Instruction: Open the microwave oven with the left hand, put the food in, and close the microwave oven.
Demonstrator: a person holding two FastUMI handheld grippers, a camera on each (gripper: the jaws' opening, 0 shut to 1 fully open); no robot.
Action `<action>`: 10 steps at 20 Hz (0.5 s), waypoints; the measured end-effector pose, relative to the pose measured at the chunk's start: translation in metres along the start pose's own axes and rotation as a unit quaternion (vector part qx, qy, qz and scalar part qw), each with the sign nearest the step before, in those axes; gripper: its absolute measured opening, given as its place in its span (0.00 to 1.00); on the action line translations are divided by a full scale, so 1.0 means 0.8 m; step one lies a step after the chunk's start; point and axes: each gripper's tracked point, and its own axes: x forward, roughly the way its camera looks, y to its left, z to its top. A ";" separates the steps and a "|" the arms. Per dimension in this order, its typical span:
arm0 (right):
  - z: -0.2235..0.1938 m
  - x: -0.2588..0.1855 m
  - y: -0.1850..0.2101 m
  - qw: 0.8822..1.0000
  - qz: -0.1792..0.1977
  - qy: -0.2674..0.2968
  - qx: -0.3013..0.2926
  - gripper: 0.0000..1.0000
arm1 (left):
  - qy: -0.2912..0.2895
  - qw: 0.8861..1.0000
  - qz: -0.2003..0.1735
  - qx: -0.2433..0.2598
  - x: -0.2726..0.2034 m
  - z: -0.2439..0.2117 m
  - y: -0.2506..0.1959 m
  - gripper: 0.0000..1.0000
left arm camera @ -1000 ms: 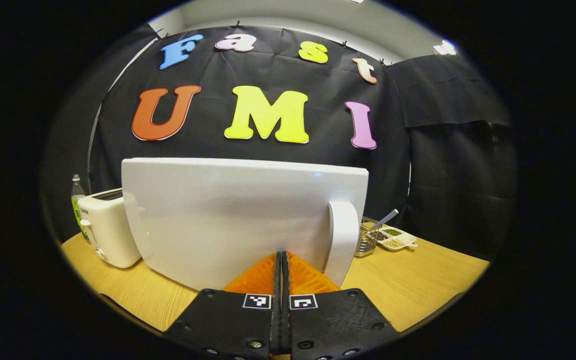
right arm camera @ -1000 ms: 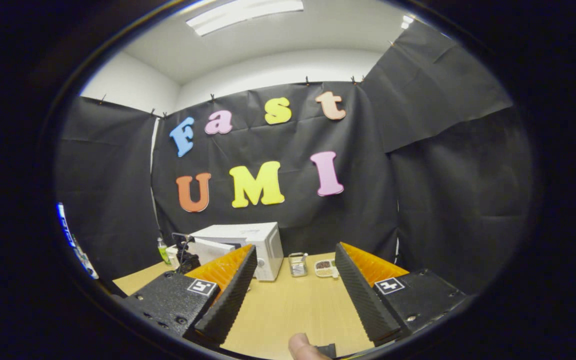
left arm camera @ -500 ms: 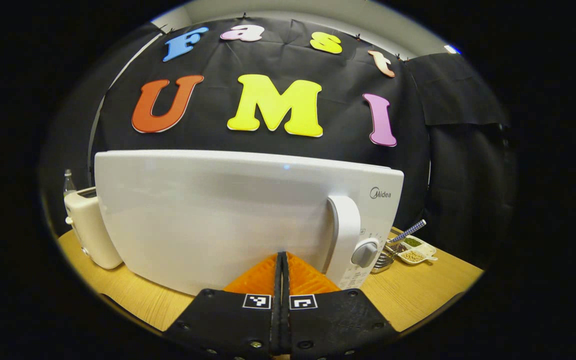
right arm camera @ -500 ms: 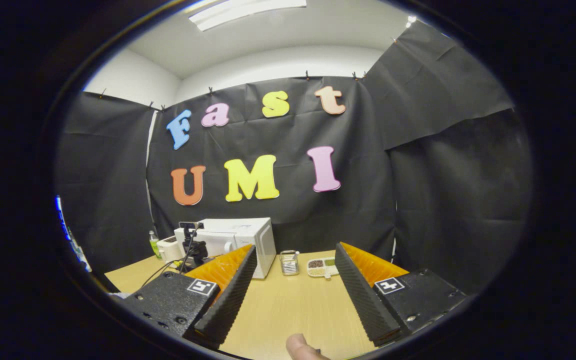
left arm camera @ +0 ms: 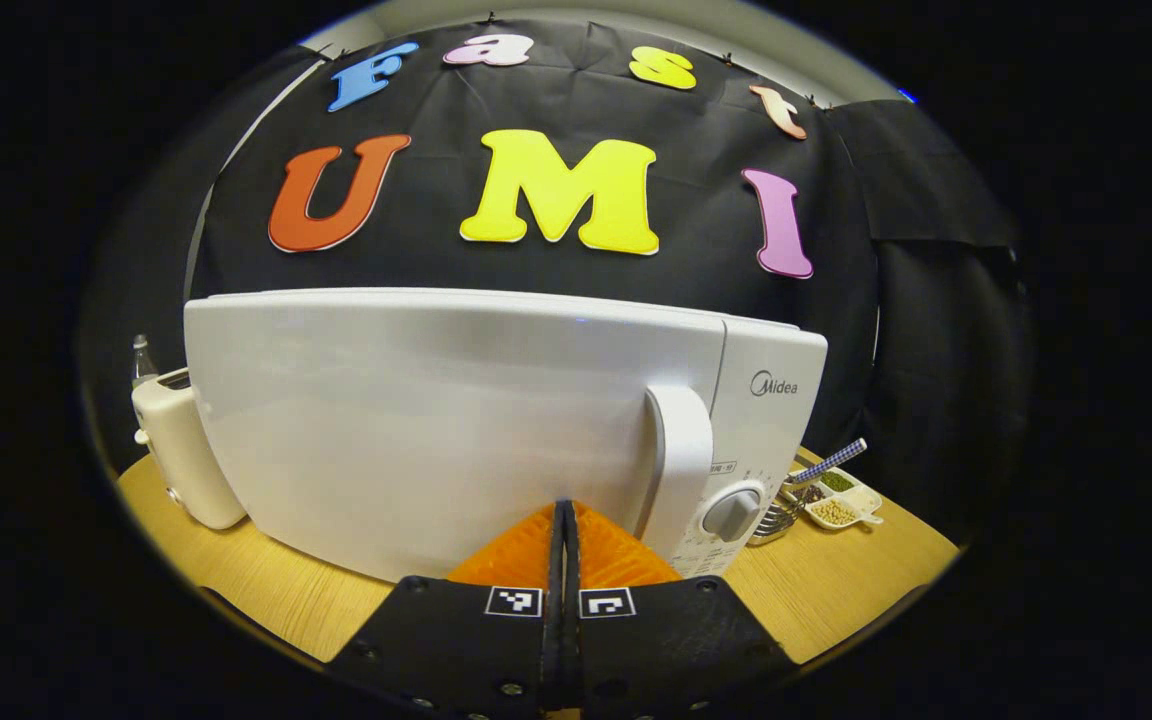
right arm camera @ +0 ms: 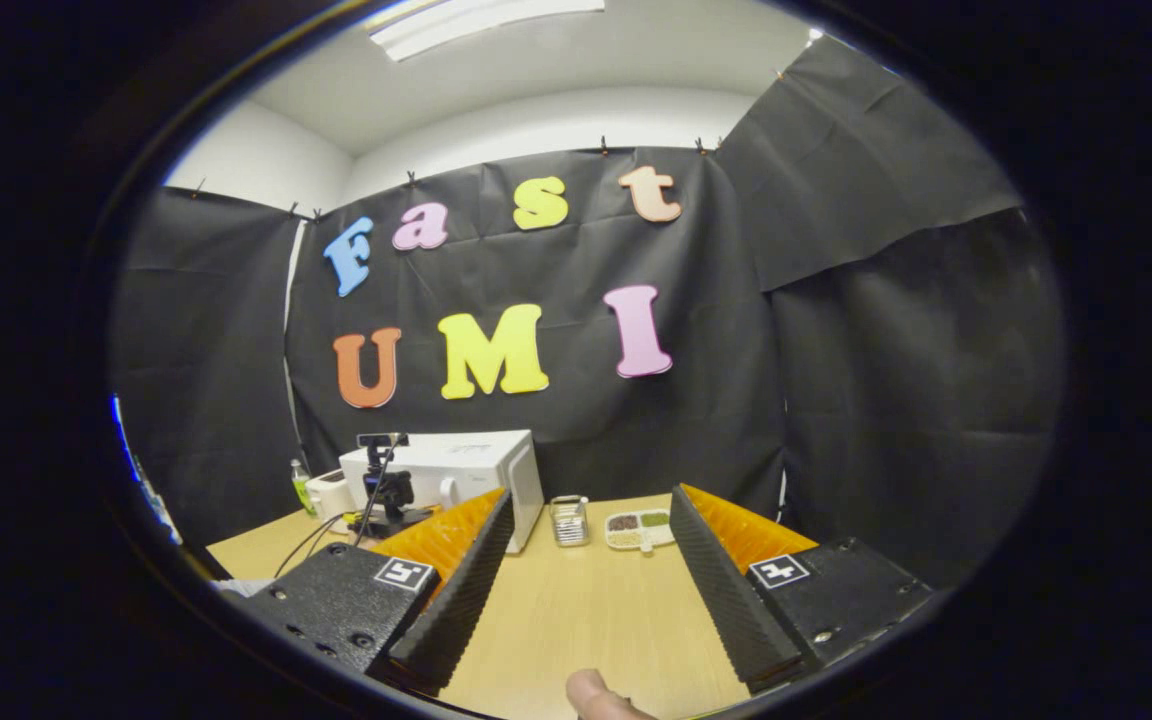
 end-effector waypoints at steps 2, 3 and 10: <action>0.003 -0.005 0.007 1.000 0.000 -0.001 -0.001 1.00 | 0.007 1.000 0.002 0.004 -0.002 -0.003 0.002 0.00; 0.004 -0.007 0.009 1.000 -0.001 -0.001 -0.001 1.00 | 0.021 1.000 0.012 0.006 -0.009 -0.010 0.008 0.00; 0.001 -0.014 0.034 1.000 0.006 0.009 0.012 1.00 | 0.021 1.000 0.008 -0.007 -0.118 0.018 0.008 0.04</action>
